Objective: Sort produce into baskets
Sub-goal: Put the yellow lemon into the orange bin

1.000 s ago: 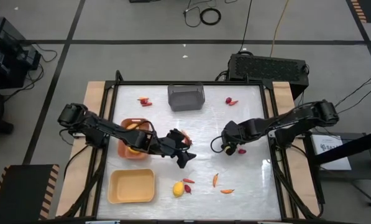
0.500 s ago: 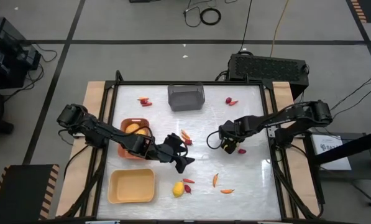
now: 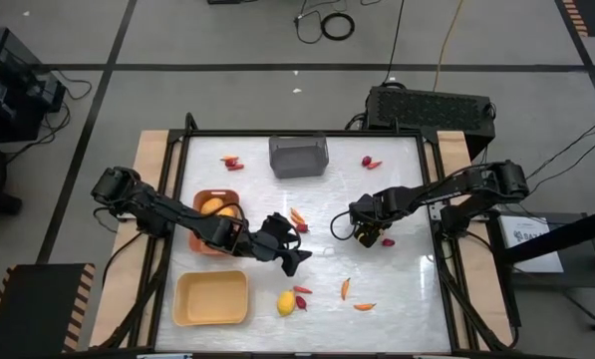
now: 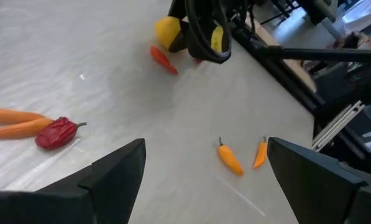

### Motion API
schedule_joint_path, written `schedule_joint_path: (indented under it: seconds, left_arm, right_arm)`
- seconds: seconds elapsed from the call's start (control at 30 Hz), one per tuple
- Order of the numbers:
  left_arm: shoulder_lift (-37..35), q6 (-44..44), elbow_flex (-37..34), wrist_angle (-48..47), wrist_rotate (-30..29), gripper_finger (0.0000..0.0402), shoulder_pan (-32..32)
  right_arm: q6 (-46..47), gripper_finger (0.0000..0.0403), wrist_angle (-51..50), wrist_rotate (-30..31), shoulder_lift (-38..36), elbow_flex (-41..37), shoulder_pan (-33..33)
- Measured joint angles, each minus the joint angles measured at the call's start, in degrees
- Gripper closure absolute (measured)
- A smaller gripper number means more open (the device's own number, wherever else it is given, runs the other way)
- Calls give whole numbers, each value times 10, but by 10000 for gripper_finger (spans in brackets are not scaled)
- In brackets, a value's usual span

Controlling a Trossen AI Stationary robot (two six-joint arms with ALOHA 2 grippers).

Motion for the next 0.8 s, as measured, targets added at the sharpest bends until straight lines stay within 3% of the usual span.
schedule_joint_path:
  seconds: [0.23,0.47,0.6,0.8]
  left_arm:
    - [-13,31,0,-40,37,62,3]
    - [-95,82,-1,-68,10,62,20]
    - [-160,140,-1,-111,-28,62,27]
    - [-261,185,0,-258,-118,62,30]
  right_arm:
    - [-26,181,-22,-3,-6,26,0]
    - [-33,184,-2,-2,-6,99,0]
    - [-36,184,90,-2,-6,145,1]
    - [-58,184,329,1,-4,166,1]
